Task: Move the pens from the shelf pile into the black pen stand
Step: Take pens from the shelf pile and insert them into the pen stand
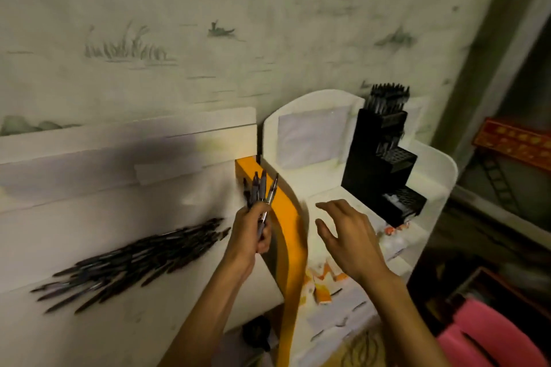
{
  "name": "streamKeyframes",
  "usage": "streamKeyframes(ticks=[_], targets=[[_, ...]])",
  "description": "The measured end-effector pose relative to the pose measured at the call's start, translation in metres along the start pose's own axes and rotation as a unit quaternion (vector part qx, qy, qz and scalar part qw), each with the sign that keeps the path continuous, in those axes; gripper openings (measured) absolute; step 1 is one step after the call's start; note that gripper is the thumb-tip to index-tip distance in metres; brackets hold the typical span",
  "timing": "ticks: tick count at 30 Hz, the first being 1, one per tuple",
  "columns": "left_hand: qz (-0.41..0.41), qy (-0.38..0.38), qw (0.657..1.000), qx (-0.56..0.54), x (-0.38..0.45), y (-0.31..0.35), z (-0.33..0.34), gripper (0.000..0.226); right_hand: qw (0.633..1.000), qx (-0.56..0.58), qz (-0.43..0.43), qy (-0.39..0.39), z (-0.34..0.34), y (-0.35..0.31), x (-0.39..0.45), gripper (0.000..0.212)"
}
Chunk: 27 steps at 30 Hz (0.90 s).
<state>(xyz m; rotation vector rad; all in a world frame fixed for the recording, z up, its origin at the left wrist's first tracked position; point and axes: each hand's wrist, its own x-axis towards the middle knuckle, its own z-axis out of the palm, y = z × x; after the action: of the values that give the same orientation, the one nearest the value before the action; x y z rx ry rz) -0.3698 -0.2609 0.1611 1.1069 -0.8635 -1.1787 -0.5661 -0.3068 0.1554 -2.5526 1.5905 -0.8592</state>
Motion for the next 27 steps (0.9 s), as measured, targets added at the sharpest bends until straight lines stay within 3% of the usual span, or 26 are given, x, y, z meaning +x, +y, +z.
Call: streamKeyframes(ticks=[8,14,21,24,27], targets=[[0.004,-0.067,0.997,0.036,0.015,-0.035,0.140,0.029,0.999,-0.019,0.043,-0.005,-0.055,0.134,-0.021,0.034],[-0.005,-0.014,0.999,0.035,0.039,-0.052,0.211,0.019,0.999,-0.027,0.042,-0.009,-0.079,0.211,-0.016,0.033],[-0.001,-0.005,0.998,0.060,0.092,-0.069,0.260,0.018,0.999,-0.012,0.045,-0.015,-0.079,0.277,0.024,0.034],[0.019,0.008,0.997,0.078,0.124,-0.074,0.277,0.008,0.999,-0.001,0.039,-0.020,-0.072,0.304,0.049,0.034],[0.040,0.035,0.996,0.066,0.157,-0.081,0.290,0.013,0.999,0.008,0.026,-0.024,-0.061,0.332,0.080,0.036]])
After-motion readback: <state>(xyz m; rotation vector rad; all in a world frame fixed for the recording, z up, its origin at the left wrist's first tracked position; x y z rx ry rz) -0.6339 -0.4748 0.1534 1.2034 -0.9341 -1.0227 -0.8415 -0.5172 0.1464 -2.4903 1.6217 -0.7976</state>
